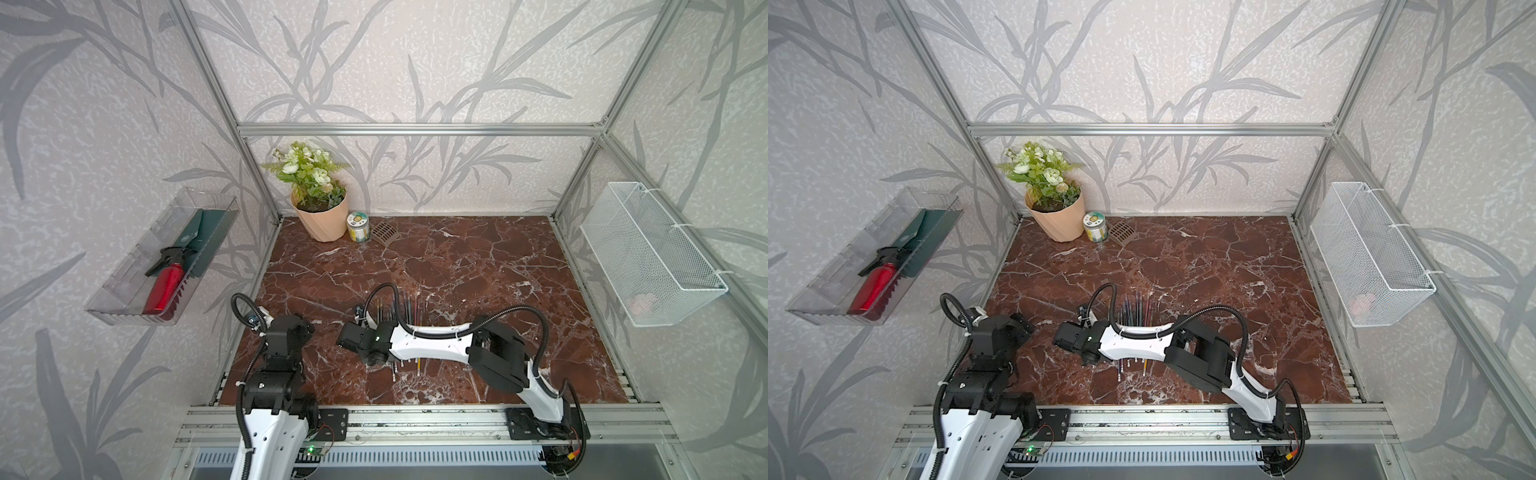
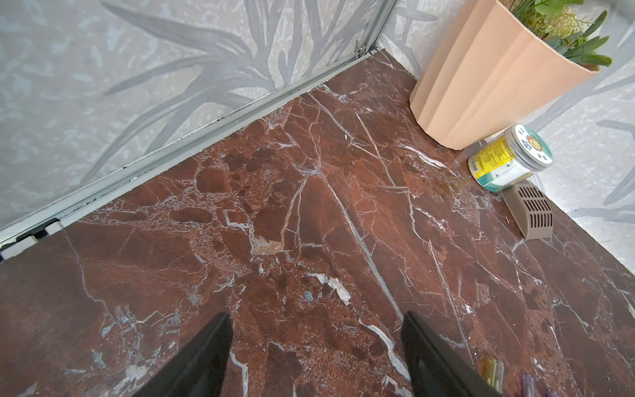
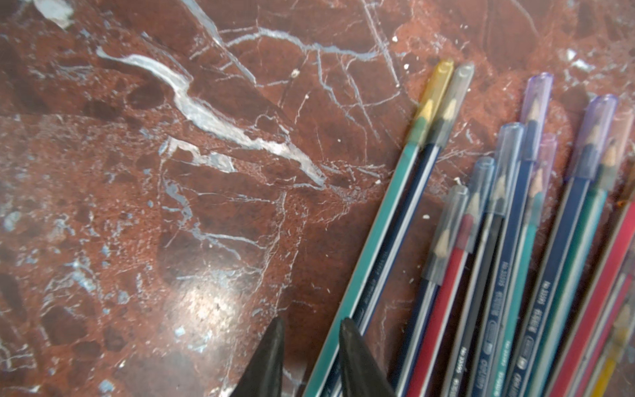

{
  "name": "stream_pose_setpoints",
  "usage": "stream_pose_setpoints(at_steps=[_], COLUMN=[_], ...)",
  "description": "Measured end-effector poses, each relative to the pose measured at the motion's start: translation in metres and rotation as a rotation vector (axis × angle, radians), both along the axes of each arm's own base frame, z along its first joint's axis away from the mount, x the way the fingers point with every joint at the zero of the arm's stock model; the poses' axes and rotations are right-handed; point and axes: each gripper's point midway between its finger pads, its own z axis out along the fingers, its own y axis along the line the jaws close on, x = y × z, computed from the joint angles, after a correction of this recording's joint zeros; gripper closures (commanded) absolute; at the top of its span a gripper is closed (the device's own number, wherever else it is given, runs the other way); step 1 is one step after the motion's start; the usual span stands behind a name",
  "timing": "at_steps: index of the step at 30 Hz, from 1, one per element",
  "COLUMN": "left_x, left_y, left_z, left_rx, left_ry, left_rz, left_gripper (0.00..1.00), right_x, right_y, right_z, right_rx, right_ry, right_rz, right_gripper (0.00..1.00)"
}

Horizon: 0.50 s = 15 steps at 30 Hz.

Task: Remove the protective cover of the pencils
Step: Pick up the pencil from the center of the board.

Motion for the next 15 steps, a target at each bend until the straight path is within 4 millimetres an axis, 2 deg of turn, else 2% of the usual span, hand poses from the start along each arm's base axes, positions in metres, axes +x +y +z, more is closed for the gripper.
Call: stream_pose_setpoints(at_steps=[15], left_x=[-0.0002], left_y=[0.0000], left_z=[0.0005], left_rx=[0.000], left_ry=[-0.003], left_rz=[0.000], left_gripper=[0.20], right_x=[0.0019], right_y=[-0.0067], right_z=[-0.0046], right_rx=[-0.018], right_ry=[-0.007], right_rz=[-0.038], right_gripper=[0.71])
